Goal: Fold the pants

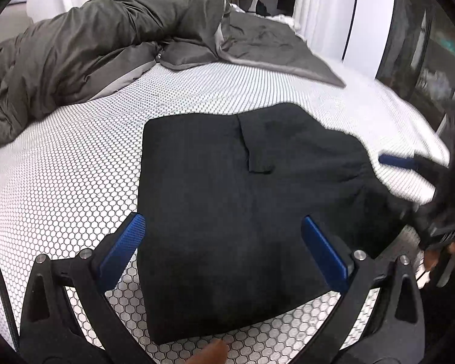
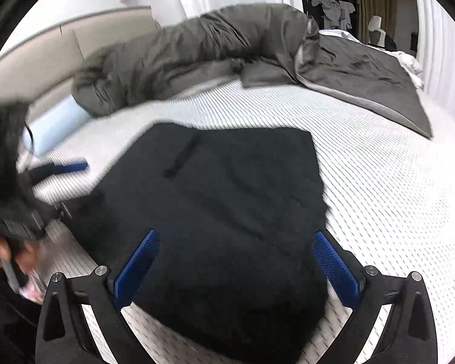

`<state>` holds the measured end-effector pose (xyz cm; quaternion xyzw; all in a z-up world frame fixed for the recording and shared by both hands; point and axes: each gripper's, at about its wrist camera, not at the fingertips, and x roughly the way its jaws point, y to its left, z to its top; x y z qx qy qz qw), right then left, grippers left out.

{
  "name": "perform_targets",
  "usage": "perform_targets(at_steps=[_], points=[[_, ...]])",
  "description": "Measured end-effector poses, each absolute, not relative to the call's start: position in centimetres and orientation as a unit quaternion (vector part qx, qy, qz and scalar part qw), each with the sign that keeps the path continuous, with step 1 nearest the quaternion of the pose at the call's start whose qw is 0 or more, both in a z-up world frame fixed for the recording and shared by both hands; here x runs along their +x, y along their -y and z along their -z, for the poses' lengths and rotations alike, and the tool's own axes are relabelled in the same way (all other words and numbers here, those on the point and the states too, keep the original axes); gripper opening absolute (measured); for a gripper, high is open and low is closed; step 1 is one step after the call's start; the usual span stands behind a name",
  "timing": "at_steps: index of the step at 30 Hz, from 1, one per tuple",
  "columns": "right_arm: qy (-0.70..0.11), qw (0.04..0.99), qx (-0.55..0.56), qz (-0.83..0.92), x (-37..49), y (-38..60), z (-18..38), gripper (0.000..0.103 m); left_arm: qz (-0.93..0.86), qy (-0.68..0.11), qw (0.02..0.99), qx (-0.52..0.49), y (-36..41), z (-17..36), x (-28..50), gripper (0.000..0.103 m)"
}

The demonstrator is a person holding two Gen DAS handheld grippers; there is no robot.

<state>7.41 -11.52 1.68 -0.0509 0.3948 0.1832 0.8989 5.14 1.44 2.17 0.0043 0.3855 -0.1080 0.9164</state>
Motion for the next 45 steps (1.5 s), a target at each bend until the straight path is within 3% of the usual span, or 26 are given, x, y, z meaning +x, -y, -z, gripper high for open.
perform_targets(at_steps=[4,8,16,20,25,28,33,38,41,45], points=[[-0.415,0.885,-0.053,-0.203,9.9,9.3,-0.5,0.103,0.114,-0.390,0.913,0.019,-0.4,-1.4,5.4,0.102],[-0.442,0.860,-0.185,-0.173,10.8,6.1,3.1,0.103,0.103,-0.434,0.895,0.024,-0.3,0.9,6.0,0.102],[-0.427,0.865,-0.260,-0.046,11.2,8.6,2.2,0.103,0.093,-0.437,0.895,0.008,-1.2,2.2,6.0,0.103],[-0.460,0.872,-0.153,-0.072,11.7,12.5,1.5,0.103,0.087,-0.423,0.902,-0.009,-2.0,1.8,6.1,0.102],[-0.406,0.900,-0.125,-0.102,9.9,11.1,-1.6,0.103,0.094,-0.377,0.921,-0.030,-2.2,-1.1,5.6,0.102],[-0.400,0.900,-0.096,-0.144,10.0,8.6,-1.8,0.103,0.069,-0.390,0.918,-0.016,-1.9,-0.9,7.3,0.102],[-0.440,0.857,-0.256,-0.084,12.6,4.1,2.9,0.103,0.051,-0.454,0.889,-0.040,-3.9,1.6,10.0,0.103],[-0.443,0.853,-0.274,-0.012,12.9,8.9,2.3,0.103,0.013,-0.450,0.890,-0.066,-7.6,1.7,9.2,0.103],[-0.473,0.867,-0.140,-0.074,13.5,13.3,2.4,0.103,0.006,-0.451,0.889,-0.080,-8.9,1.8,9.0,0.103],[-0.446,0.884,-0.109,-0.090,12.1,13.6,0.1,0.103,0.010,-0.388,0.920,-0.053,-8.2,-1.1,7.6,0.102]])
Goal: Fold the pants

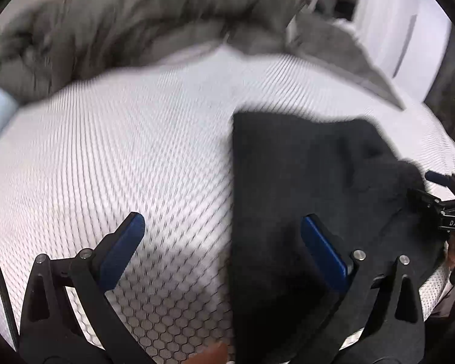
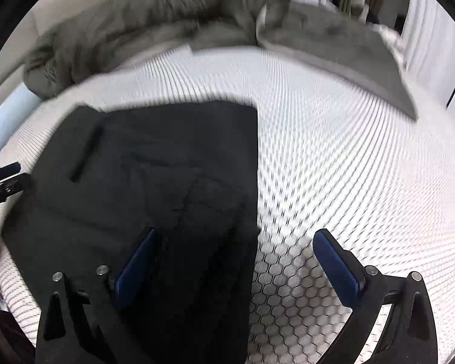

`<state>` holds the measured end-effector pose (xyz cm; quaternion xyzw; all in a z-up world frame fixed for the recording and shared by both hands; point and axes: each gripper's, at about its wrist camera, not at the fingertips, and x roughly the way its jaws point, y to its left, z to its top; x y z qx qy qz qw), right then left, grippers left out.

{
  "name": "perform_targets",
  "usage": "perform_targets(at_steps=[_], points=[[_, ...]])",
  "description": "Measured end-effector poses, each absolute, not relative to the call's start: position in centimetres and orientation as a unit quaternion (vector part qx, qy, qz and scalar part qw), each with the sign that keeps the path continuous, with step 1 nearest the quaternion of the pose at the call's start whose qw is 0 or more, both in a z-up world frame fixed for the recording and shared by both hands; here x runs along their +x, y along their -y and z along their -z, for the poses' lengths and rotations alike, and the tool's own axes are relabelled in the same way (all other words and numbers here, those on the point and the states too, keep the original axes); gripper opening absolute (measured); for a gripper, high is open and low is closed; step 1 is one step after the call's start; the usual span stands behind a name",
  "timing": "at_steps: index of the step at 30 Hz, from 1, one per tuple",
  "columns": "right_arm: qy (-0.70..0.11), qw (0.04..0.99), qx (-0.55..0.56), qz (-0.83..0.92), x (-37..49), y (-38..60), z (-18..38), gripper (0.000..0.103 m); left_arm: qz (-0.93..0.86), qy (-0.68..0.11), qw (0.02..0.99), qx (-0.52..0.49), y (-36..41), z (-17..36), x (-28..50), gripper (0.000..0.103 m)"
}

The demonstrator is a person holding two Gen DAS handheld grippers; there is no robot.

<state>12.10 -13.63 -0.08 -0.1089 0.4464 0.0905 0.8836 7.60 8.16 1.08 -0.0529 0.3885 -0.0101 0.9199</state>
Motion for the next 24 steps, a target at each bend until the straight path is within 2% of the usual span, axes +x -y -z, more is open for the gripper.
perform_targets(at_steps=[2,4,5,6,8,10,12,14,17,22,23,24], points=[[-0.403,0.900,-0.115,-0.118,10.9,12.5,-2.0,0.103,0.040,-0.356,0.933,-0.043,-6.9,-2.5,7.2,0.102],[-0.392,0.900,-0.100,-0.161,10.9,11.4,-3.1,0.103,0.066,-0.352,0.933,-0.027,-5.2,-3.1,8.1,0.102],[-0.400,0.892,-0.092,-0.189,11.5,10.5,-3.1,0.099,0.075,-0.355,0.932,-0.018,-4.3,-3.1,8.9,0.102],[-0.409,0.883,-0.091,-0.210,11.7,9.7,-2.8,0.081,0.080,-0.359,0.930,-0.009,-3.7,-2.9,9.5,0.102],[-0.444,0.858,-0.114,-0.231,12.9,7.5,-1.2,0.048,0.088,-0.372,0.924,0.010,-2.4,-2.5,11.2,0.084],[-0.462,0.847,-0.161,-0.207,14.5,6.0,1.0,0.046,0.094,-0.414,0.905,0.014,-1.3,-1.3,12.6,0.051],[-0.486,0.832,-0.183,-0.195,15.2,6.4,2.4,0.043,0.076,-0.444,0.893,0.015,-1.4,0.2,14.2,0.035],[-0.484,0.833,-0.204,-0.175,15.4,7.3,2.7,0.042,0.081,-0.447,0.891,-0.007,-2.0,0.7,14.7,0.034],[-0.488,0.836,-0.184,-0.170,14.2,10.5,2.0,0.035,0.071,-0.444,0.893,-0.018,-2.9,0.5,14.8,0.031],[-0.458,0.850,-0.210,-0.152,12.0,11.3,1.2,0.035,0.046,-0.434,0.899,-0.032,-3.1,-0.3,14.3,0.031],[-0.454,0.854,-0.204,-0.152,11.6,11.3,0.5,0.036,0.057,-0.429,0.901,-0.030,-2.8,-0.8,13.5,0.032],[-0.449,0.857,-0.193,-0.162,11.5,11.5,-0.1,0.037,0.070,-0.422,0.903,-0.028,-3.0,-1.2,12.6,0.038]])
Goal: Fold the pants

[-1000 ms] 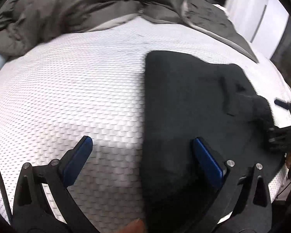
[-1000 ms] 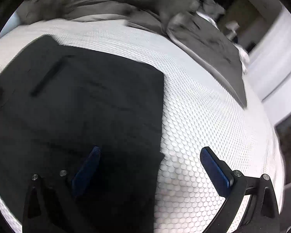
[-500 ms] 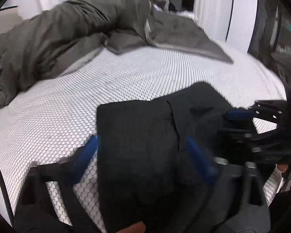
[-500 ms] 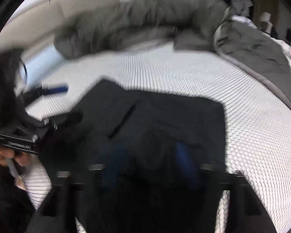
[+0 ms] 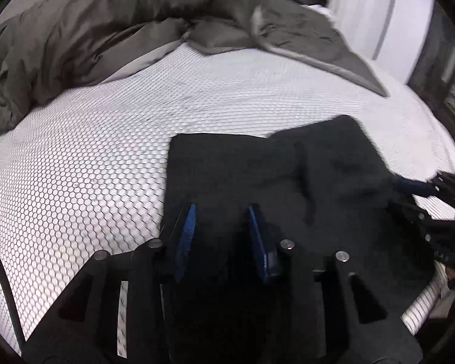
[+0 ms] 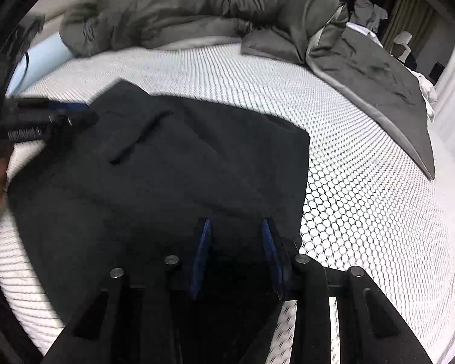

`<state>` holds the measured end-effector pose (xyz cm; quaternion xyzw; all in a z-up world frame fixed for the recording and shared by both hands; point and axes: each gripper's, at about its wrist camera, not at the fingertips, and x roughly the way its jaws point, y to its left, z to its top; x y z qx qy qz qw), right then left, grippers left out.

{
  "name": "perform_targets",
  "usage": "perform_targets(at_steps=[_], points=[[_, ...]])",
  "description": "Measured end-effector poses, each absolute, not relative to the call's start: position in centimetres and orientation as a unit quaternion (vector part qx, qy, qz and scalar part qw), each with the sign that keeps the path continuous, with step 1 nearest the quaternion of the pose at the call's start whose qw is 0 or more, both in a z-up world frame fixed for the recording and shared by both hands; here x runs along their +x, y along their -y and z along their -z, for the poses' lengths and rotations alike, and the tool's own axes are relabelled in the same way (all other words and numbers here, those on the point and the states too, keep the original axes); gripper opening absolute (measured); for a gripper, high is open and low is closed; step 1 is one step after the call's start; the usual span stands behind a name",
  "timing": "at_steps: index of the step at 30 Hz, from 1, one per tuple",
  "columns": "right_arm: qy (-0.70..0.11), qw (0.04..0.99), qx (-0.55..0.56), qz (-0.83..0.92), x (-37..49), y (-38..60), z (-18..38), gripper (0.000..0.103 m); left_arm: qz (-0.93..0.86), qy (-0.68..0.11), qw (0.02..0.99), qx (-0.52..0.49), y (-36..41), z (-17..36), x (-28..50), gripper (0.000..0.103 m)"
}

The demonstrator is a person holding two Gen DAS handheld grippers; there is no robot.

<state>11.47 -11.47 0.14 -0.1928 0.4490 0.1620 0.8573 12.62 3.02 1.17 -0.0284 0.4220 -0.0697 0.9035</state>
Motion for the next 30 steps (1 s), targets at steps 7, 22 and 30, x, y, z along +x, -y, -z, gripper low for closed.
perform_targets(at_steps=[7,22,30], points=[[-0.448,0.836,-0.193,-0.251,8.0,7.1,1.0,0.042,0.125,-0.414,0.902,0.015,-0.3,0.7,7.3,0.081],[-0.399,0.863,-0.192,-0.243,4.0,10.4,-0.2,0.047,0.169,-0.390,0.904,0.057,-1.1,0.9,4.6,0.083],[-0.444,0.857,-0.158,-0.210,0.9,16.2,0.2,0.062,0.155,-0.400,0.903,0.020,-4.2,0.7,3.8,0.083]])
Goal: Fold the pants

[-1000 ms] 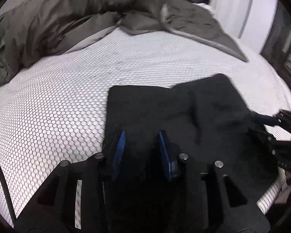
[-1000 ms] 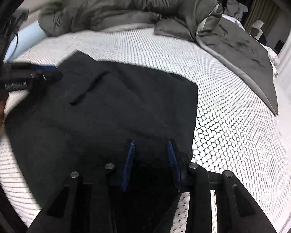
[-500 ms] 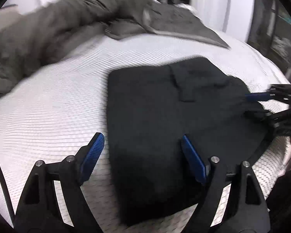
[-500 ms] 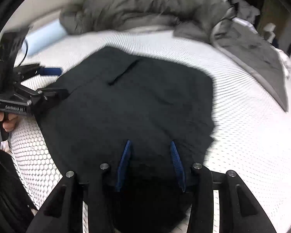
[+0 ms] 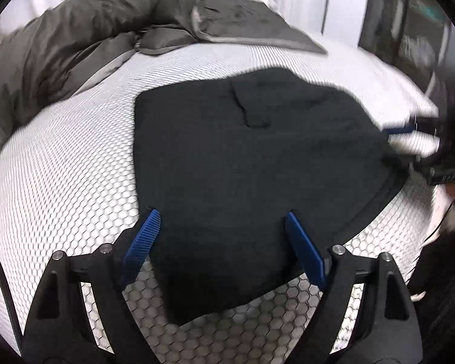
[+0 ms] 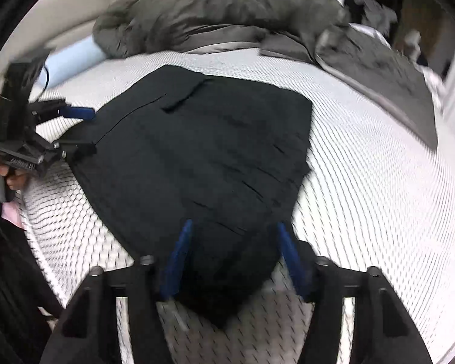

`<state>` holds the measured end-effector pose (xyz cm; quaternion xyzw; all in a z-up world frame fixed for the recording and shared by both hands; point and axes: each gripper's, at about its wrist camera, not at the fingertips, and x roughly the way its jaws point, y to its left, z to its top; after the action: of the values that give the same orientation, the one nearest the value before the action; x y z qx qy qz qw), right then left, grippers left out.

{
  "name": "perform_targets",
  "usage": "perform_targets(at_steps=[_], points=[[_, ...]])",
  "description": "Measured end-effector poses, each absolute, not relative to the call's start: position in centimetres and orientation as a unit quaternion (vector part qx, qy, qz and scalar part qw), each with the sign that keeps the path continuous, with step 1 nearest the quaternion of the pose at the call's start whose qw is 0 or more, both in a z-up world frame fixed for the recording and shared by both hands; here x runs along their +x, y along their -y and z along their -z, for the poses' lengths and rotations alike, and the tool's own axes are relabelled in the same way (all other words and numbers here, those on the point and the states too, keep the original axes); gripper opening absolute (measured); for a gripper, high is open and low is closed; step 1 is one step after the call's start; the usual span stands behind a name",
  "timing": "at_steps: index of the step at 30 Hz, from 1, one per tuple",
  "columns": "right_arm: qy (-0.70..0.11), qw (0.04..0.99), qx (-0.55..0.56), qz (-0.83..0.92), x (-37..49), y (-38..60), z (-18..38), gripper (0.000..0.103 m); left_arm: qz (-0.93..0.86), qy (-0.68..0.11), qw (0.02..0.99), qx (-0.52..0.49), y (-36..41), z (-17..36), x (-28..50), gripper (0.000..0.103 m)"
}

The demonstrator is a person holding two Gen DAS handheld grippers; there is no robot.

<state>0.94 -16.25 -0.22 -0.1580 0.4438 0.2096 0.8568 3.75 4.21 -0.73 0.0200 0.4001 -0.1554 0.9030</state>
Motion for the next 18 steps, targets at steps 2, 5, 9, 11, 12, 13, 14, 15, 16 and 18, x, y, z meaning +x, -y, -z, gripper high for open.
perform_targets(at_steps=[2,5,9,11,12,13,14,15,16,18], points=[[-0.447,0.859,-0.111,-0.225,0.7,18.1,-0.2,0.063,0.143,-0.391,0.909,-0.020,-5.8,0.1,3.5,0.083],[-0.440,0.865,-0.017,-0.241,1.5,20.2,-1.4,0.076,0.118,-0.384,0.910,-0.104,-8.6,-0.3,4.9,0.083],[-0.464,0.848,0.099,-0.236,4.0,21.9,-0.3,0.085,0.115,-0.428,0.884,-0.149,-9.7,1.7,7.1,0.072],[-0.488,0.835,0.121,-0.225,5.4,22.0,1.1,0.071,0.113,-0.449,0.873,-0.150,-9.2,2.6,7.8,0.058],[-0.497,0.829,0.123,-0.223,5.9,21.8,1.8,0.049,0.109,-0.448,0.874,-0.154,-9.2,2.8,8.2,0.052],[-0.503,0.822,0.131,-0.234,6.5,21.6,2.2,0.047,0.105,-0.446,0.876,-0.151,-9.1,2.7,8.5,0.051],[-0.500,0.822,0.138,-0.235,7.2,21.4,2.3,0.042,0.102,-0.443,0.879,-0.146,-9.0,2.5,8.9,0.050],[-0.495,0.826,0.135,-0.233,7.6,21.2,2.0,0.037,0.099,-0.441,0.881,-0.141,-9.0,2.3,9.6,0.049],[-0.483,0.837,0.125,-0.225,8.2,20.9,1.4,0.036,0.098,-0.440,0.882,-0.139,-8.8,2.2,10.0,0.048],[-0.468,0.853,0.112,-0.204,8.6,20.7,1.0,0.036,0.089,-0.436,0.886,-0.132,-8.5,2.0,11.0,0.047]])
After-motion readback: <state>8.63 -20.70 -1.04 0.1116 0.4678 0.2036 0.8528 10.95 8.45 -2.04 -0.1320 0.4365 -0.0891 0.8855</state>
